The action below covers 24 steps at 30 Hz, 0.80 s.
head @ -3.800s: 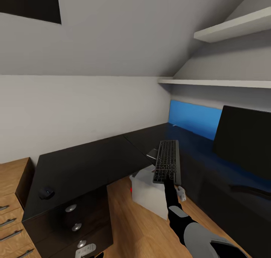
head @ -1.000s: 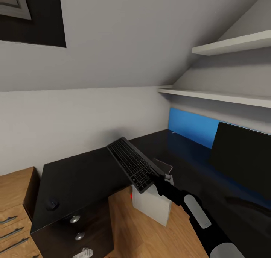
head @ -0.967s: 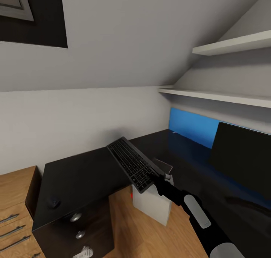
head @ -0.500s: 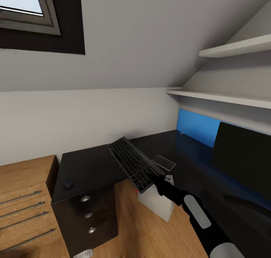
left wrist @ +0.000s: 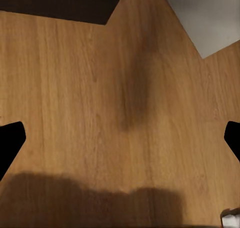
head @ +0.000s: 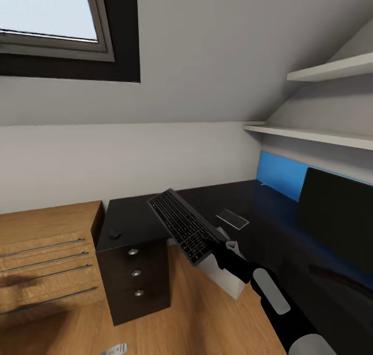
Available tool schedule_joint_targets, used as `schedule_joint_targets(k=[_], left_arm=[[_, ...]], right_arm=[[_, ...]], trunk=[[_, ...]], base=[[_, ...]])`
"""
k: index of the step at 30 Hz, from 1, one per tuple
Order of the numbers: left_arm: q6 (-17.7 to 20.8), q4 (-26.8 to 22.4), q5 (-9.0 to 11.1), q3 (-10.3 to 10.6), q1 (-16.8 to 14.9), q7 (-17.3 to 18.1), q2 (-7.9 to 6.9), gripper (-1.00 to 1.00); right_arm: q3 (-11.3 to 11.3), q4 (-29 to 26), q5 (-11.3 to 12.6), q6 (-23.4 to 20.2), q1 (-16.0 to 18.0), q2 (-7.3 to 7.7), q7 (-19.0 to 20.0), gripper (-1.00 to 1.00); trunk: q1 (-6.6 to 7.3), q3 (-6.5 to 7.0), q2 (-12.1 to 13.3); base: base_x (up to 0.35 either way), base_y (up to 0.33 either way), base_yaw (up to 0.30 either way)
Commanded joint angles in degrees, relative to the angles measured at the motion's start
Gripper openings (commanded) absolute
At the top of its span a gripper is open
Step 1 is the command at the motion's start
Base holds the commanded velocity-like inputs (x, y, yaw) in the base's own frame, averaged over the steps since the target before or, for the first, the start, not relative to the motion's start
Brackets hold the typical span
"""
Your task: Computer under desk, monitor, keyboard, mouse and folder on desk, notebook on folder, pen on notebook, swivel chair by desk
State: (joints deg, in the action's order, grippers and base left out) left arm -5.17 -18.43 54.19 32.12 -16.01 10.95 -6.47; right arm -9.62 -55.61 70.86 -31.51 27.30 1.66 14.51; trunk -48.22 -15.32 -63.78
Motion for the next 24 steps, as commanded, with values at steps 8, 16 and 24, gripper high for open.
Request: schedule_joint_targets(k=[8, 16, 24], left_arm=[[-0.3, 0.1, 0.6, 0.5, -0.1, 0.1, -0.03, 1.00], [-0.3, 0.1, 0.6, 0.6, -0.1, 0.1, -0.03, 1.00], [-0.3, 0.1, 0.6, 0.6, -0.1, 0.1, -0.03, 1.00]], right_arm=[[-0.1, 0.0, 0.3, 0.2, 0.0, 0.02, 0.0, -1.00], [-0.1, 0.0, 0.3, 0.2, -0.1, 0.07, 0.1, -1.00], [0.0, 0.1, 0.3, 0.2, -0.1, 0.17, 0.2, -1.00]], trunk=[[0.03, -0.03, -0.1], [0.03, -0.03, -0.1], [0.03, -0.03, -0.1]], base=[[-0.287, -0.199, 0.248], [-0.257, -0.238, 0.194], [-0.290, -0.174, 0.020]])
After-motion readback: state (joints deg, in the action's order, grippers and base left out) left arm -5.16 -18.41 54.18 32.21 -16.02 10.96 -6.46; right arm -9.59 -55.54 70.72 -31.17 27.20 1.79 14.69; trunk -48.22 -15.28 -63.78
